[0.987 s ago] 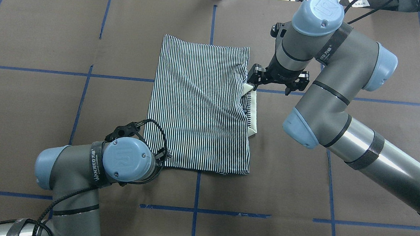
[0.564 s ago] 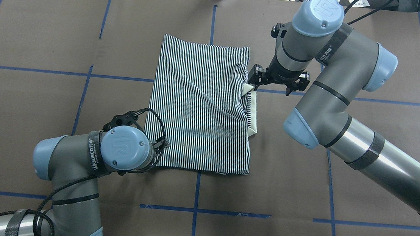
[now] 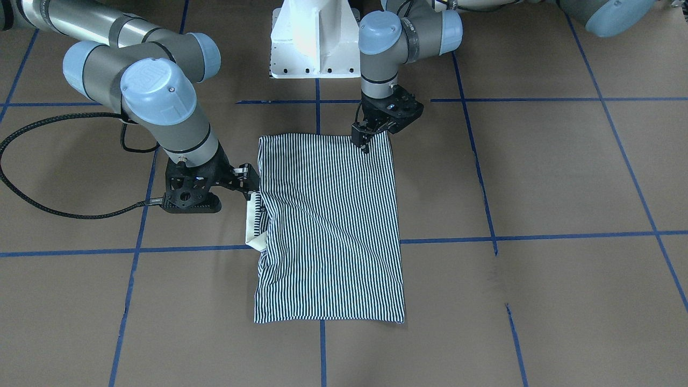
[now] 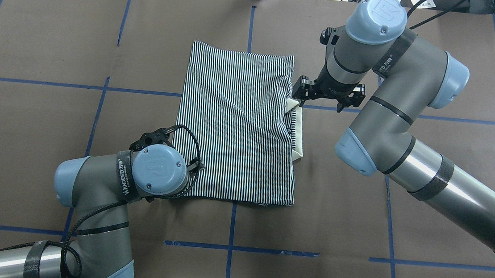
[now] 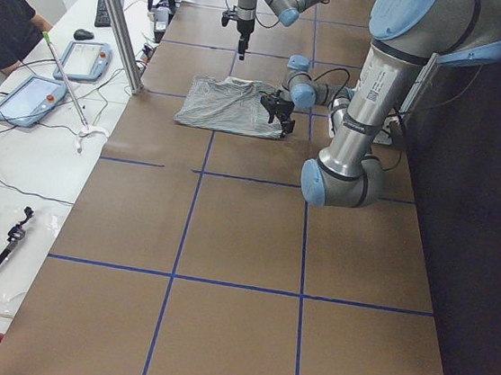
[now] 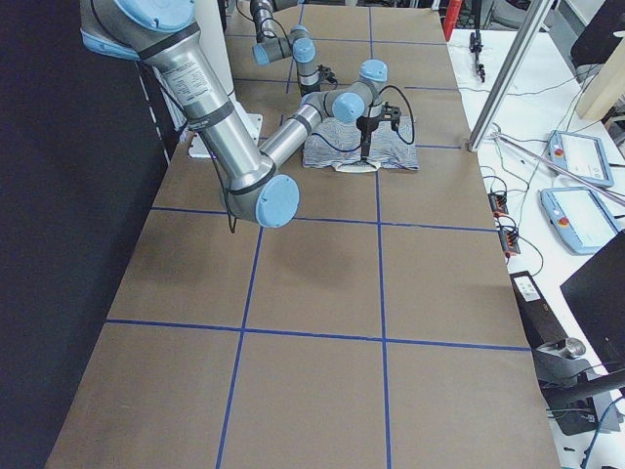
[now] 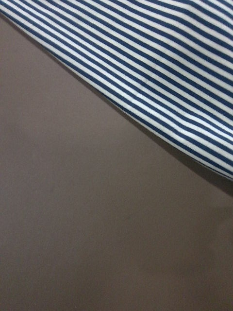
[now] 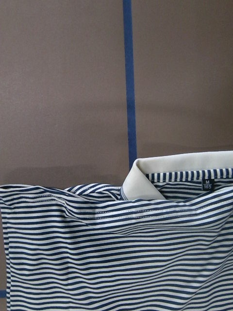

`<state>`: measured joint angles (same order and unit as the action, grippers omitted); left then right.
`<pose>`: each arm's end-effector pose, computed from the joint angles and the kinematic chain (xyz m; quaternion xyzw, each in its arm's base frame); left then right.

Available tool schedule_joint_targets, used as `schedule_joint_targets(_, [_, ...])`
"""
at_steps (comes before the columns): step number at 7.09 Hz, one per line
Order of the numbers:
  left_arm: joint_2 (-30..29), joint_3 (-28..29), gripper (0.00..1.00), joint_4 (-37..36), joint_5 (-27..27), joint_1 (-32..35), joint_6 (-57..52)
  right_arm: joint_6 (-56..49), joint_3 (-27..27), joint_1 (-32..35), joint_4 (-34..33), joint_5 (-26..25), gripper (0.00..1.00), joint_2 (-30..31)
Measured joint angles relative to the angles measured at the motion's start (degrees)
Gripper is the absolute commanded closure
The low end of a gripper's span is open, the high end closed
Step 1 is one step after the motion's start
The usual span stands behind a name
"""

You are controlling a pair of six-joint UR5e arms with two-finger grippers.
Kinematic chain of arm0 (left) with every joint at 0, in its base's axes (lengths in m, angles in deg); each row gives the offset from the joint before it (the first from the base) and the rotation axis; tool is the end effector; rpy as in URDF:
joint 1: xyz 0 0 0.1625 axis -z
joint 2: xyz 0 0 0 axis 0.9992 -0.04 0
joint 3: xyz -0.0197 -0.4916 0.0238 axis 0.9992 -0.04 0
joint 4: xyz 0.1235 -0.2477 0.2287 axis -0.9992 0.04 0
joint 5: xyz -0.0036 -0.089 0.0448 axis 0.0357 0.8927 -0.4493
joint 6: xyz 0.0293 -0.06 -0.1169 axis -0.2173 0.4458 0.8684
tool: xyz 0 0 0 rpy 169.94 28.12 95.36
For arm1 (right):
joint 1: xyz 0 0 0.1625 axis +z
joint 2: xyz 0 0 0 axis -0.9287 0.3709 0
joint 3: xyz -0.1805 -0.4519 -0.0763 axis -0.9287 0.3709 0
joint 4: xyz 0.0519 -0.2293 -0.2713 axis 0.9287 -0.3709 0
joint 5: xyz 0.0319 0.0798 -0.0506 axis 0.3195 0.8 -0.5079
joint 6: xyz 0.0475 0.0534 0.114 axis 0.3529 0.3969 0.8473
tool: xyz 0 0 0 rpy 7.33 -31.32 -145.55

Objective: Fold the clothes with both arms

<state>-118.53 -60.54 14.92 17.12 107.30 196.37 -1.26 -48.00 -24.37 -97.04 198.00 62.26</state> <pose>0.5849 -0.3409 0.3955 -0.0401 0.3464 -0.3328 0.8762 -0.4568 -0.5350 0.3738 0.0056 -0.3927 0.0298 0.9192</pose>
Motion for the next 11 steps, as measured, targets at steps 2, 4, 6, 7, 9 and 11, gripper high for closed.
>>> schedule_joint_targets(2, [-0.04,0.22,0.13,-0.11,0.06,0.14,-0.27,-0.02,-0.03,0.00,0.02,-0.01,0.00,0.07])
schedule_joint_targets(4, [0.23,-0.12,0.15,-0.15,0.15,0.26,-1.13,-0.02,-0.03,0.00,0.02,-0.02,0.00,0.14])
schedule_joint_targets(6, [0.39,-0.22,0.25,-0.17,0.23,0.20,-1.31,-0.02,-0.03,0.00,0.02,-0.02,0.00,0.17])
schedule_joint_targets(7, [0.42,-0.24,0.45,-0.21,0.28,0.16,-1.33,-0.02,-0.03,0.00,0.02,-0.02,0.00,0.17])
schedule_joint_targets(9, [0.50,-0.20,0.80,-0.23,0.34,0.05,-1.26,-0.08,-0.03,0.00,0.02,-0.05,0.00,0.20])
schedule_joint_targets(11, [0.53,-0.19,1.00,-0.26,0.23,0.01,-1.05,-0.10,-0.03,0.00,0.00,-0.02,0.00,0.24])
